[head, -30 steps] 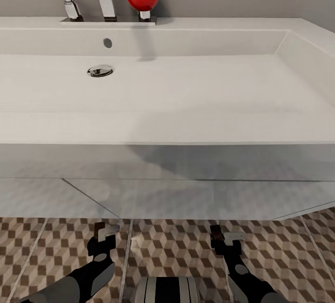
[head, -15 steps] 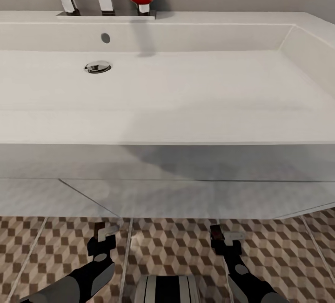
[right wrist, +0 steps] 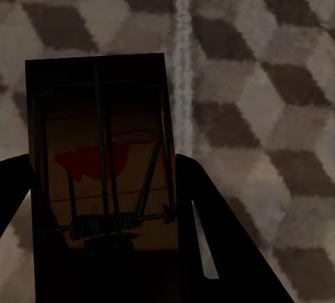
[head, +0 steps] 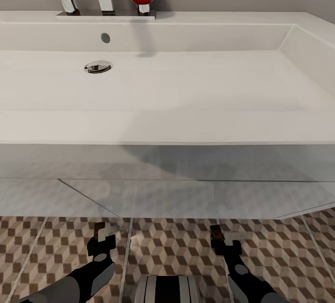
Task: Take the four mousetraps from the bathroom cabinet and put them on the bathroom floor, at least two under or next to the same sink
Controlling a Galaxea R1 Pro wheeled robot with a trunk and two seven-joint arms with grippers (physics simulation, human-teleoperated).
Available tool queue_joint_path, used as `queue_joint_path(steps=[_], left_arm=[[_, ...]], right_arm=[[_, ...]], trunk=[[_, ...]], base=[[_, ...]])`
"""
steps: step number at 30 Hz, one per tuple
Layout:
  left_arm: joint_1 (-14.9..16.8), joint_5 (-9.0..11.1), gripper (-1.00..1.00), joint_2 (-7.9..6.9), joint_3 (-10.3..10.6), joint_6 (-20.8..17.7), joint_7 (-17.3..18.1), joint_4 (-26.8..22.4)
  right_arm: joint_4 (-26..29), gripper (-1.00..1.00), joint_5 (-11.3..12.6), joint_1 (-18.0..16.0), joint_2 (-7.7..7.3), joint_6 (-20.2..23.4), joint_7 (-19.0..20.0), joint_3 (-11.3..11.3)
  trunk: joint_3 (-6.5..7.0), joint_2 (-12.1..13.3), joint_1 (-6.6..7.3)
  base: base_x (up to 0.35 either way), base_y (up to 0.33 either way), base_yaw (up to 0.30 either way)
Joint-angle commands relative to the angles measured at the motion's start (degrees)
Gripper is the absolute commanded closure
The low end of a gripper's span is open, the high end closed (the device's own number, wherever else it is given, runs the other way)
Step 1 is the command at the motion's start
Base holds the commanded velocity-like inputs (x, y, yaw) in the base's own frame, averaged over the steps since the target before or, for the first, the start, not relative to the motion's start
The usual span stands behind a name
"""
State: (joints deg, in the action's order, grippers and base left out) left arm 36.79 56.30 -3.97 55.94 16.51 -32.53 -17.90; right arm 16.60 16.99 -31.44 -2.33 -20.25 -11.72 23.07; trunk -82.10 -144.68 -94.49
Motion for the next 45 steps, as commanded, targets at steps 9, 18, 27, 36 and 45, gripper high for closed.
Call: queue_joint_path(steps=[9, 18, 27, 36, 45], left_arm=[[0.0, 0.6, 1.0, -0.02, 0.5, 0.2, -0.1, -0.1], [0.0, 0.7, 1.0, -0.07, 0.5, 0.1, 0.4, -0.1], [0.3, 0.6, 1.0, -0.33, 0.4, 0.2, 0.5, -0.3], [1.6, 0.6, 1.0, -0.36, 0.4, 0.2, 0.4, -0.4], [2.4, 0.6, 1.0, -0.62, 0.4, 0.0, 0.2, -3.4]], right_arm=[[0.0, 1.0, 0.6, 0.0, -0.04, -0.2, -0.1, 0.5], [0.3, 1.0, 0.5, -0.1, -0.04, -0.1, -0.2, 0.4], [1.3, 1.0, 0.5, -1.2, -0.04, -0.1, -0.3, 0.3], [1.4, 1.0, 0.5, -1.8, -0.04, -0.1, -0.3, 0.3], [1.4, 1.0, 0.5, -1.9, -0.04, -0.1, -0.3, 0.3]], trunk=[[-0.04, 0.0, 0.01], [-0.04, 0.0, 0.01], [-0.04, 0.0, 0.01], [-0.04, 0.0, 0.01], [-0.04, 0.0, 0.01]], base=[[0.0, 0.0, 0.0], [0.0, 0.0, 0.0], [0.0, 0.0, 0.0], [0.0, 0.0, 0.0], [0.0, 0.0, 0.0]])
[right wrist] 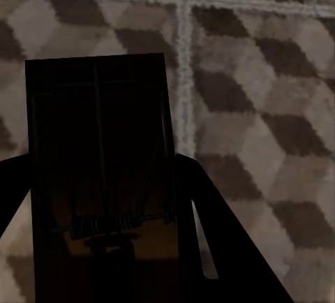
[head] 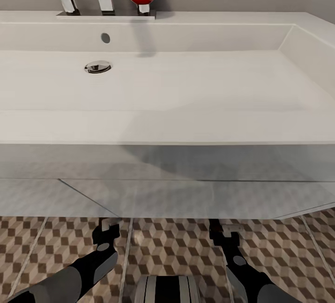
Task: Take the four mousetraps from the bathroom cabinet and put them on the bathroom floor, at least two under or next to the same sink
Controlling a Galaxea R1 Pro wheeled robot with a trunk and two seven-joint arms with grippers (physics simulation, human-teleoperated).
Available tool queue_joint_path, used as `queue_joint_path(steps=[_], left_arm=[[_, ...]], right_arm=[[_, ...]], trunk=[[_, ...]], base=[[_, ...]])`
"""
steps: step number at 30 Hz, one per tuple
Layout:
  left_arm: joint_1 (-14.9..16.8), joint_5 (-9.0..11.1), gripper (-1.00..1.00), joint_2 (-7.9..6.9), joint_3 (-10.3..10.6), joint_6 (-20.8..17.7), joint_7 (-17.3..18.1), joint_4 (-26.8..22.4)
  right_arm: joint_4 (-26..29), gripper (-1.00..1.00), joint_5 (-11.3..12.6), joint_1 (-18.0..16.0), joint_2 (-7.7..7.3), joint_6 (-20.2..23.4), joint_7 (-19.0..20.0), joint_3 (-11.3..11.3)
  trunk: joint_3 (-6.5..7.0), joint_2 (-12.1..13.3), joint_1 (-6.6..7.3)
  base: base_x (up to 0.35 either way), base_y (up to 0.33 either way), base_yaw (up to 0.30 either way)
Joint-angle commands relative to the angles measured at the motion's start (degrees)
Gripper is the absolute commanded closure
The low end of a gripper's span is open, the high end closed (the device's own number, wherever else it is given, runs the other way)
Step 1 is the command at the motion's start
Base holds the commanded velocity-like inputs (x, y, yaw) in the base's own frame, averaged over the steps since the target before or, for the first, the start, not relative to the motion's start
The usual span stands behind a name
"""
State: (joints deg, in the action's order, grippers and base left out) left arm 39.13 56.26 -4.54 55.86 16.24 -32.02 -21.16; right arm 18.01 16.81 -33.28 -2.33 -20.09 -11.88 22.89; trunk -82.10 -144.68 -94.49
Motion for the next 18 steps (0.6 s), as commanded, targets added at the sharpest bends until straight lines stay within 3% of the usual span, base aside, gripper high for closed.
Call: queue_joint_path(steps=[1, 18], left_arm=[[0.1, 0.6, 1.0, -0.05, 0.5, 0.3, -0.3, -0.2], [1.0, 0.6, 1.0, 0.05, 0.5, 0.3, -0.3, -0.4]], right_arm=[[0.0, 1.0, 0.6, 0.0, -0.04, -0.2, -0.2, 0.5], [0.6, 1.0, 0.6, -0.2, -0.04, -0.2, -0.1, 0.6]], trunk=[[-0.04, 0.0, 0.01], [-0.04, 0.0, 0.01]], base=[[0.0, 0.0, 0.0], [0.0, 0.0, 0.0]])
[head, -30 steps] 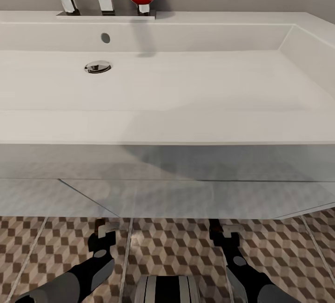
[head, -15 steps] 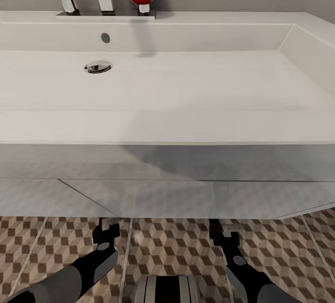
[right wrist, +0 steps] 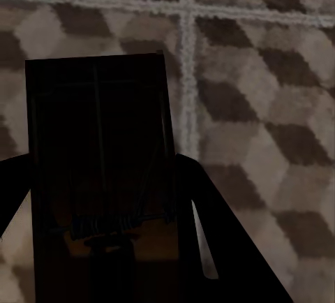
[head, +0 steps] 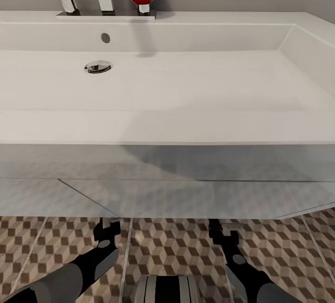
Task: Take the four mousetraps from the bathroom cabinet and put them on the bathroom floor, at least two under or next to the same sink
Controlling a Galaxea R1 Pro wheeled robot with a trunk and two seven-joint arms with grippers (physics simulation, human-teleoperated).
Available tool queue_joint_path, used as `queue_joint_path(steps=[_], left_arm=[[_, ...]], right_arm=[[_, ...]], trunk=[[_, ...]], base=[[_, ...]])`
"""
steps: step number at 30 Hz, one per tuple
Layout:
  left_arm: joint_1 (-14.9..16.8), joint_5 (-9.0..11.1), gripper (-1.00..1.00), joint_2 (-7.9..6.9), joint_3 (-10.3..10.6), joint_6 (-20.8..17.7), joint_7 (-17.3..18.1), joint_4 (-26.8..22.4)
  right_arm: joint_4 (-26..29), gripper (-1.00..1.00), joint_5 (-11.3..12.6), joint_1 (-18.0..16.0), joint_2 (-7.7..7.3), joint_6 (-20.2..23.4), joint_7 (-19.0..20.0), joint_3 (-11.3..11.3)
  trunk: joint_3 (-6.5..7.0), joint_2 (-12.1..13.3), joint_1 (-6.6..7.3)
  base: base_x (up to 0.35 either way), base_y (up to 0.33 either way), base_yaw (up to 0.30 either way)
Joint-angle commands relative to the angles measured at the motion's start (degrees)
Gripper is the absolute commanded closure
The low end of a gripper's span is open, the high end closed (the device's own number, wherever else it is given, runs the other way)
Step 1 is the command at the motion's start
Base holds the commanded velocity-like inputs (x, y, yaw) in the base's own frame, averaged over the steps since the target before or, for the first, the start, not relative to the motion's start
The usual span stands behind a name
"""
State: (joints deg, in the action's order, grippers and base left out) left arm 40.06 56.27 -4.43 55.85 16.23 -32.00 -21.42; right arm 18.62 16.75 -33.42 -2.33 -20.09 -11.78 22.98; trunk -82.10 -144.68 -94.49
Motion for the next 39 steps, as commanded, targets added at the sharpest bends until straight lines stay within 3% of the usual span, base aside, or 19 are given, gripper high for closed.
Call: queue_joint_path(steps=[1, 27, 30, 33, 39], left_arm=[[0.1, 0.6, 1.0, -0.06, 0.5, 0.3, -0.3, -0.1], [0.4, 0.5, 1.0, 0.07, 0.5, 0.3, -0.3, -0.2], [0.3, -1.6, 1.0, 0.06, 0.5, 0.2, -0.3, -0.7], [0.3, -5.7, 1.0, 0.09, 0.4, 0.1, -0.6, -1.4], [0.3, -7.6, 1.0, 0.16, 0.3, 0.1, -0.7, -1.6]], right_arm=[[0.1, 1.0, 0.7, 0.0, -0.04, -0.2, -0.2, 0.5], [2.6, 1.0, 0.7, -0.6, -0.04, -0.1, -0.3, 0.5], [2.6, 1.0, 0.7, -0.6, -0.04, -0.1, -0.3, 0.5], [2.6, 1.0, 0.7, -0.6, -0.04, -0.1, -0.3, 0.5], [2.6, 1.0, 0.7, -0.6, -0.04, -0.1, -0.3, 0.5]], trunk=[[-0.04, 0.0, 0.01], [-0.04, 0.0, 0.01], [-0.04, 0.0, 0.01], [-0.04, 0.0, 0.01], [-0.04, 0.0, 0.01]], base=[[0.0, 0.0, 0.0], [0.0, 0.0, 0.0], [0.0, 0.0, 0.0], [0.0, 0.0, 0.0], [0.0, 0.0, 0.0]])
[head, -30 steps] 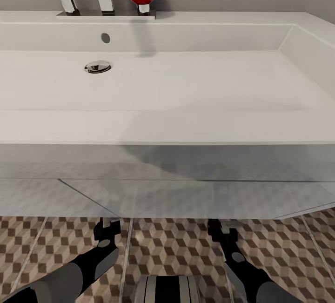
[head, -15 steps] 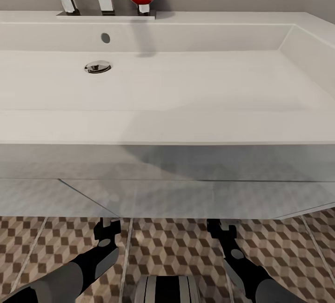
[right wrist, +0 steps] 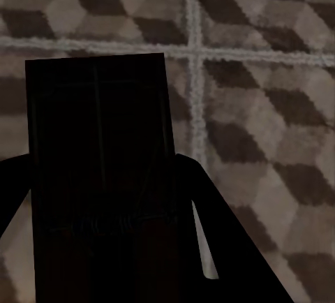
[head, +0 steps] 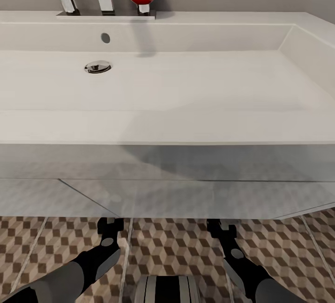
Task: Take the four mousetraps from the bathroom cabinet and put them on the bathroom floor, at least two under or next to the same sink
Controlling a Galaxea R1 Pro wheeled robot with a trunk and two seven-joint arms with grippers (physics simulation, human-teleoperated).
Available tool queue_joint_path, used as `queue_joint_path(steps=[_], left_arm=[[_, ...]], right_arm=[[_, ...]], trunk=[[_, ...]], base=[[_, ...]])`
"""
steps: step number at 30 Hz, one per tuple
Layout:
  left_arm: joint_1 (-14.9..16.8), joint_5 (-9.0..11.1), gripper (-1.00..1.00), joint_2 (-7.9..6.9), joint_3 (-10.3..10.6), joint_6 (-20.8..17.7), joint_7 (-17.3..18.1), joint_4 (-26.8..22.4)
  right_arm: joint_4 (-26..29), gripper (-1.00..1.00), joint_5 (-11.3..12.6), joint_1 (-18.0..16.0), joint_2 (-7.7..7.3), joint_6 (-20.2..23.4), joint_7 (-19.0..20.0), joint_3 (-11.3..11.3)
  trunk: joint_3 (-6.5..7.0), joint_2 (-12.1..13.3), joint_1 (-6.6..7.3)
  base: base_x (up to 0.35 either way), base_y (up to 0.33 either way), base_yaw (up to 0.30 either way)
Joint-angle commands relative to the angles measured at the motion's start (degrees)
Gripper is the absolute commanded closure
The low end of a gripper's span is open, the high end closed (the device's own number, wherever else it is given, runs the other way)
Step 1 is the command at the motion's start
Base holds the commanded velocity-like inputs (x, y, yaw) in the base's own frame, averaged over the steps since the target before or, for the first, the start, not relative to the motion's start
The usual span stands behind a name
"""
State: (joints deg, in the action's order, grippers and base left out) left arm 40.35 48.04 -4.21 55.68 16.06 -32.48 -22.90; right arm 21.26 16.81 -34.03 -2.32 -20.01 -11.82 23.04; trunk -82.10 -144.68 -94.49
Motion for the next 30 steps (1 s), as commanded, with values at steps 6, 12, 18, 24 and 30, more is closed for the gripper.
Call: queue_joint_path(steps=[6, 12, 18, 24, 30], left_arm=[[0.0, 0.4, 1.0, -0.16, 0.3, 0.4, -0.2, -0.1], [0.0, 0.3, 1.0, -0.18, -0.6, 0.3, -0.1, -0.1], [0.0, 0.3, 1.0, -0.38, -1.6, 0.3, 0.1, -0.1], [0.1, 0.2, 1.0, -0.46, -2.2, 0.0, 0.2, 0.1], [0.1, 0.2, 1.0, -0.59, -2.3, -3.1, 0.7, 0.3]], right_arm=[[0.0, 1.0, 0.6, 0.0, -0.05, -0.2, -0.2, 0.5], [-0.1, 1.0, 0.7, -0.3, -0.05, 0.2, -0.2, 0.5], [-0.1, 1.0, 0.7, -1.1, -0.05, 2.8, -0.1, 0.5], [-0.3, 1.0, 0.9, -1.4, -0.05, 3.7, -0.1, 0.4], [-0.7, 1.0, 1.1, -2.2, -0.05, 7.3, -0.1, 0.4]], trunk=[[-0.04, 0.0, 0.01], [-0.04, 0.0, 0.01], [-0.04, 0.0, 0.01], [-0.04, 0.0, 0.01], [-0.04, 0.0, 0.01]], base=[[0.0, 0.0, 0.0], [0.0, 0.0, 0.0], [0.0, 0.0, 0.0], [0.0, 0.0, 0.0], [0.0, 0.0, 0.0]])
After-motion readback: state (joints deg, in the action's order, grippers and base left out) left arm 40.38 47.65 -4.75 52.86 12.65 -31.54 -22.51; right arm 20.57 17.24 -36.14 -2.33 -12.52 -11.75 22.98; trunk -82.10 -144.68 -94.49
